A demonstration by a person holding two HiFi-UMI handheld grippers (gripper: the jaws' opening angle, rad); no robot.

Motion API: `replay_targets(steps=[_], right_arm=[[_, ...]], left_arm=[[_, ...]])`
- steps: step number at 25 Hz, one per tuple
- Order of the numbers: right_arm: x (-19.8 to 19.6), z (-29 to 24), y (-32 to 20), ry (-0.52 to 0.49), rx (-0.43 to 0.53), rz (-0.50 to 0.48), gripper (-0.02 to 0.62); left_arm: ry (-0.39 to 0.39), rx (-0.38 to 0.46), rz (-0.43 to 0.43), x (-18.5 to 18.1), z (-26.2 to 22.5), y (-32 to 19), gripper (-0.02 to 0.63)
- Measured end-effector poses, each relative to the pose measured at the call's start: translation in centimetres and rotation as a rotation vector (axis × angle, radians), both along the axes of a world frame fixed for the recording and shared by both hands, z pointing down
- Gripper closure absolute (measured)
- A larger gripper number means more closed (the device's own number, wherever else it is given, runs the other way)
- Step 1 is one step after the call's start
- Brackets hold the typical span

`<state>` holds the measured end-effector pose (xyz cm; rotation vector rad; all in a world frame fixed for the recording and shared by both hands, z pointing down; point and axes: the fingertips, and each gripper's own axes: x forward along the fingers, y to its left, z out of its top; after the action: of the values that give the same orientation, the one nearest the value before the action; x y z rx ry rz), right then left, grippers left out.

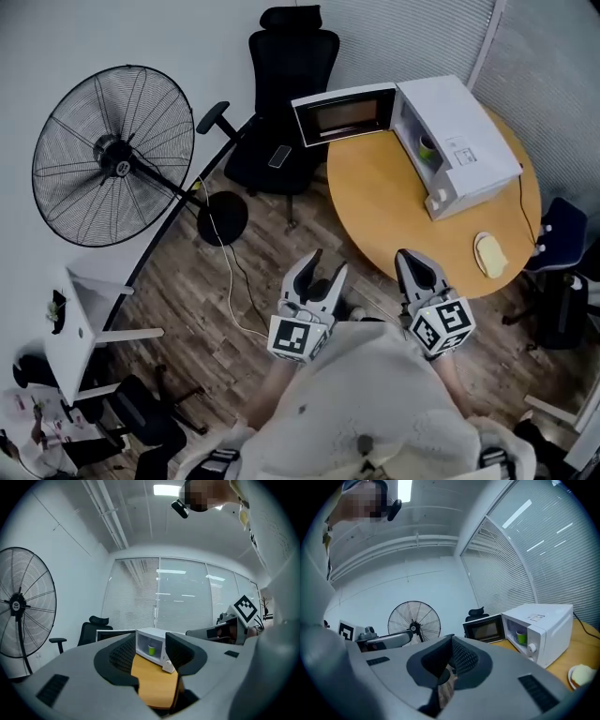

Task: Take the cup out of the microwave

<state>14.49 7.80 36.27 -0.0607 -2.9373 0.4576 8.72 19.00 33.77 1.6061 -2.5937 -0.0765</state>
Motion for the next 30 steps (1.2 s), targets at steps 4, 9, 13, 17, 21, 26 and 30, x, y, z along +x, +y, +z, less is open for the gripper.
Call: replay_targets(steps=[4, 9, 13, 17, 21, 26, 30], right_arm=[[-0.4, 0.3, -2.6, 0.007, -0.003, 0.047, 0.588], [-1.6, 0.6, -5.8, 0.016, 0.001, 0.110, 0.588], [-3.4, 0.3, -7.4, 0.015, 0.035, 0.153, 0.588], [-4.9, 0.7, -9.9, 0.024, -0.021, 0.252, 0.588], [-7.3, 1.6, -11.2, 0.047, -0.025, 0.313, 0.588], [-11.4, 1.1, -12.6, 0.041, -0.009, 0.401, 0.588], [-13.9, 0.6, -14.2, 0.042, 0.005, 0.471, 0.588]], left_arm=[[-0.005, -0.008, 0.049, -0.9, 0.2, -2.8, 0.394], [-0.012, 0.002, 0.093, -3.1, 0.3, -5.8, 0.394], [0.001, -0.017, 0.156, -5.7, 1.7, -8.1, 0.394], [0.005, -0.011, 0.254, -8.2, 2.1, -11.3, 0.394], [0.002, -0.001, 0.323, -11.2, 2.3, -13.7, 0.394], [0.012, -0.008, 0.429, -15.4, 2.6, -16.5, 0.394], [-0.004, 0.017, 0.513, -18.3, 1.9, -19.6, 0.394]])
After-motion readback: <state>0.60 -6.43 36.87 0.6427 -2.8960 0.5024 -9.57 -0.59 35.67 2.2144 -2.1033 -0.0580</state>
